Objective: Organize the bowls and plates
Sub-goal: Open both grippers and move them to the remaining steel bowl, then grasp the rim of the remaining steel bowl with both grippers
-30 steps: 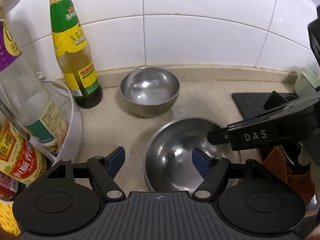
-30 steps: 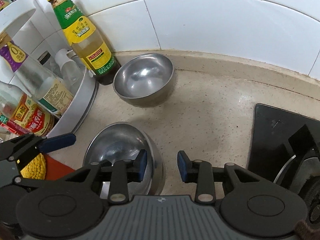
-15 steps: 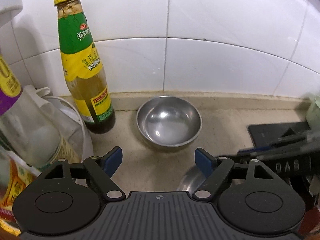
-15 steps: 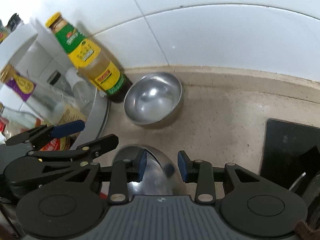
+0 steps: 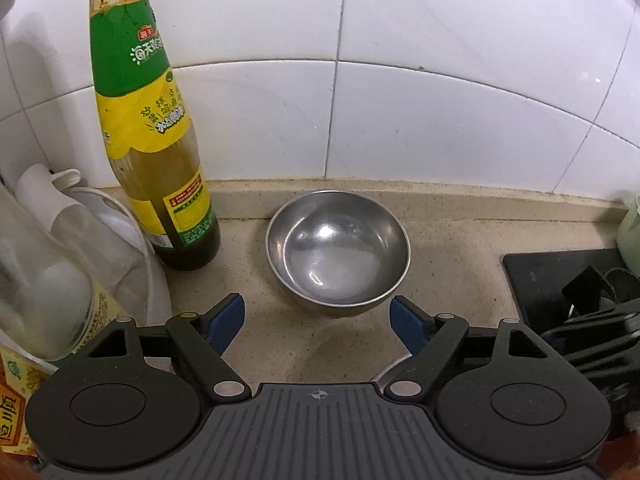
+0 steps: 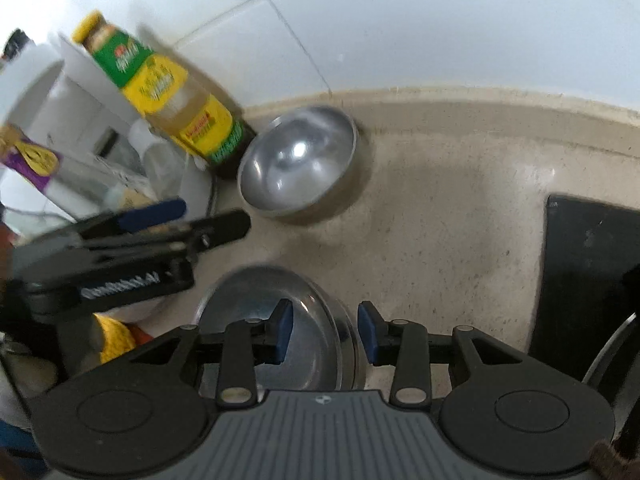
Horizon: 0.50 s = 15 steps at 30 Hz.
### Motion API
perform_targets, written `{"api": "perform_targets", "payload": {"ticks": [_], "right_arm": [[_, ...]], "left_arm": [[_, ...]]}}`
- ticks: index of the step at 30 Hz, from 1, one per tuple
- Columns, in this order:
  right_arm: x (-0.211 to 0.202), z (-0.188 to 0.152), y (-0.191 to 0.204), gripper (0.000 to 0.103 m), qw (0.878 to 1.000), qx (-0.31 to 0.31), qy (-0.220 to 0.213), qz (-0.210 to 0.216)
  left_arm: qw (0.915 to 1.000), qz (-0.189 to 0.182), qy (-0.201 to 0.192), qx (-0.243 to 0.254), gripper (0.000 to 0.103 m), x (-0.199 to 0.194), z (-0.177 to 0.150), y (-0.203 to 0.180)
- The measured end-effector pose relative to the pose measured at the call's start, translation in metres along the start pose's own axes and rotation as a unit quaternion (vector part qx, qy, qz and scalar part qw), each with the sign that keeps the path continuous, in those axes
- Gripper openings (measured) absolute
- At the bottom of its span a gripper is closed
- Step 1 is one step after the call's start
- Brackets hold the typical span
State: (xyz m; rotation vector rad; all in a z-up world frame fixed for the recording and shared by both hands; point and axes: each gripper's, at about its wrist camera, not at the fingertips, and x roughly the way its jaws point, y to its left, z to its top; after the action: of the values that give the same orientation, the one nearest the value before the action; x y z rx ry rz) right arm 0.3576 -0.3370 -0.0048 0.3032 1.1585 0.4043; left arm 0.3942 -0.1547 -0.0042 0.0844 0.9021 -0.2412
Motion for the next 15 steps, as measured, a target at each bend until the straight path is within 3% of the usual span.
{"api": "perform_targets", "payload": {"ticks": [7,15], "right_arm": [[-0.026,0.021,0.004,0.034,0.999,-0.005,-0.048,-0.004],[0.004,0.060,-0.005,0.035,0.996,0.008,-0.077,-0.031]], "left_arm": [[0.9997,0.002,0.002,-0.026,0.085,0.009,0.007,0.005],[0.9984,0.013,0.015,-0.053,0.085,0.034,0.012,0.003]]}}
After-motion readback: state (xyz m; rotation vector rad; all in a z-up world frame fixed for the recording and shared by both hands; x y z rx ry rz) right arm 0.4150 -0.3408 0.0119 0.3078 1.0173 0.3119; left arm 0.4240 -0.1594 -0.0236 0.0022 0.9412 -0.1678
